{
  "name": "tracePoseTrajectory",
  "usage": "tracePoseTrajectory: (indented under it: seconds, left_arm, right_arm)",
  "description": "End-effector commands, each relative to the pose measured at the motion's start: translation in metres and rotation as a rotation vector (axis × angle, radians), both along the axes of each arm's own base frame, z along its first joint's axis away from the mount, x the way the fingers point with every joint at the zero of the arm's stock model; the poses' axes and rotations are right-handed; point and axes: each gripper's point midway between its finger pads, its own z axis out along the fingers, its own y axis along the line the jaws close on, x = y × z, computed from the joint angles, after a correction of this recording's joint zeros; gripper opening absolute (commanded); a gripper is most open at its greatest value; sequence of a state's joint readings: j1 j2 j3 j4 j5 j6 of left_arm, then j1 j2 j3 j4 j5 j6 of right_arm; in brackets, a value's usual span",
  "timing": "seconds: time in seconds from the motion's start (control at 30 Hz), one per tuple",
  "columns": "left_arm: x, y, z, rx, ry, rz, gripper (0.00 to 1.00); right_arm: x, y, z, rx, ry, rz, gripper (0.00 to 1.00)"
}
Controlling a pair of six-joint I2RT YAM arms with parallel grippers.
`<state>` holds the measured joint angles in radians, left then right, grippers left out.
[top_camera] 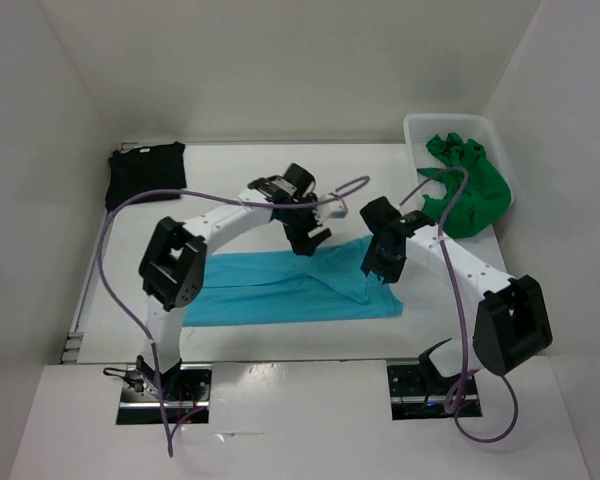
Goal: Fold and stack the t-shirts
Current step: Fold the other side of the tshirt into a rectangle
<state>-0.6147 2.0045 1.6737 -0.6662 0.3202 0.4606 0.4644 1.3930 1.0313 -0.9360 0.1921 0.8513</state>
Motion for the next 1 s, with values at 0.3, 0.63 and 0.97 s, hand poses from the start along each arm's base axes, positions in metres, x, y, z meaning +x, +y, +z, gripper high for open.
tracePoseTrajectory:
  seconds: [0.3, 0.63, 0.97]
  left_arm:
    - [-0.009, -0.086, -0.033, -0.112, 0.119, -0.109, 0.76]
    - [-0.035, -0.066, -0.033, -0.06, 0.179, -0.147, 0.67]
    - [-0.039, -0.061, -0.031, -0.07, 0.19, -0.154, 0.55]
  right_arm:
    - [0.005, -0.049, 0.021, -0.018, -0.044, -0.174, 0.5]
    - [0.006, -0.047, 0.024, -0.013, -0.047, -0.153, 0.5]
    - [0.009, -0.043, 0.027, 0.011, -0.067, -0.139, 0.5]
